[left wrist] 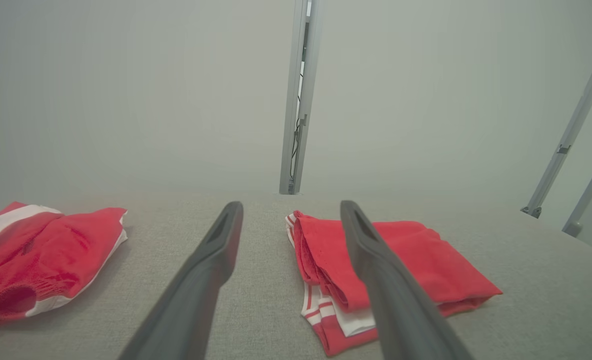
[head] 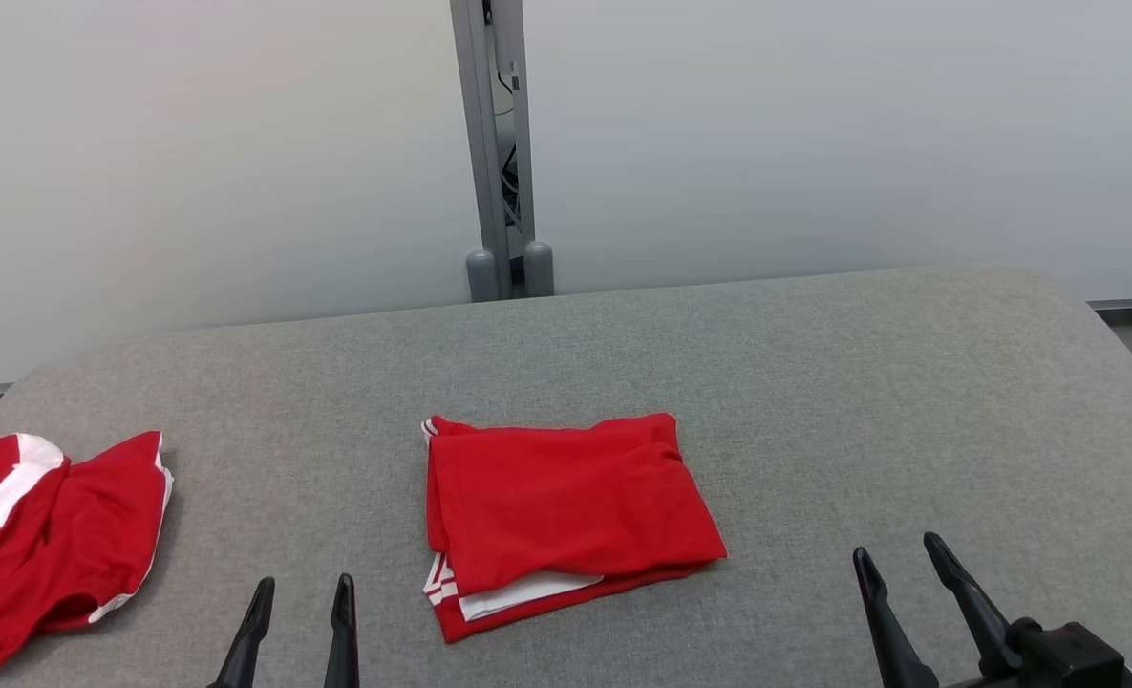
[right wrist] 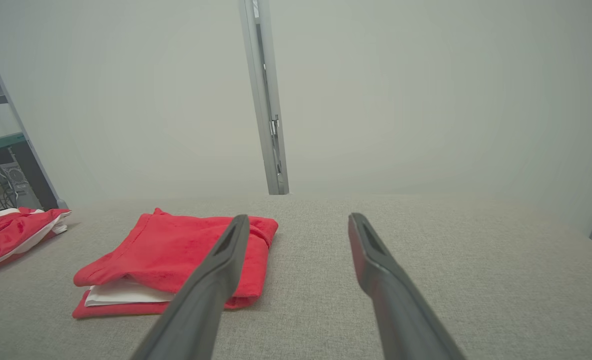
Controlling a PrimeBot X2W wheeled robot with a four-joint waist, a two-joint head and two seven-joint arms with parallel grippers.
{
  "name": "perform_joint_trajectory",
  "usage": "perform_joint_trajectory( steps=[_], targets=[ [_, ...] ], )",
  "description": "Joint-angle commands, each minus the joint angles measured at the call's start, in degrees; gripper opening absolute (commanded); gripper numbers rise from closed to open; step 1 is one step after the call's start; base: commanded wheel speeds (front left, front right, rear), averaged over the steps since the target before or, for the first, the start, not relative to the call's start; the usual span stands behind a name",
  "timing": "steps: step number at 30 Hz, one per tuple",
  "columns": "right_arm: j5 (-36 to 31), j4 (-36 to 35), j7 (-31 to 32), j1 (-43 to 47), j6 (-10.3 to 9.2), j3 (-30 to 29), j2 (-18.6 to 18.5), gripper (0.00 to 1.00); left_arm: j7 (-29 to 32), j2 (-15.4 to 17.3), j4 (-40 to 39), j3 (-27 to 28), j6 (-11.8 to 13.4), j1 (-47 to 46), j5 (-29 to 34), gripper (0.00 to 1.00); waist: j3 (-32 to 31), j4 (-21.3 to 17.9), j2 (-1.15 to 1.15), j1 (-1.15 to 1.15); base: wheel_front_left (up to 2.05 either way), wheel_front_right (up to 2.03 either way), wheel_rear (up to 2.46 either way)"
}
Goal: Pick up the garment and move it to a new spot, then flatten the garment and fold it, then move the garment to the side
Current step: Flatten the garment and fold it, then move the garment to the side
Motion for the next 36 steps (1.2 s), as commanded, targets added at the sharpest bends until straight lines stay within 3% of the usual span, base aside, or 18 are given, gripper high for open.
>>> perform_joint_trajectory(
  steps=[1,24,29,36],
  targets=[
    [-0.3,-0.4,-0.3,0.7,0.00,-0.2,-0.1,1.00,-0.1,0.2,-0.4,0.1,0.4,0.5,0.5,1.00,-0.1,0.0,0.00,0.00,0.00,0.00,0.00],
    [-0.1,0.7,-0.3,-0.1,0.00,1.2,1.6,1.00,-0.1,0.2,0.1,-0.5,0.2,1.1,1.0,1.00,1.0,1.5,0.00,0.00,0.00,0.00,0.00],
    [5.2,5.5,-0.3,-3.5,0.00,2.6,2.0,1.00,-0.1,0.2,0.4,-0.7,-0.3,0.2,1.2,1.00,2.2,2.0,0.00,0.00,0.00,0.00,0.00],
    [18.6,16.4,-0.2,-13.9,0.00,9.9,0.3,1.00,-0.1,0.2,1.1,-1.5,-1.4,-1.2,2.0,1.00,4.7,4.0,0.00,0.00,0.00,0.00,0.00]
  ],
)
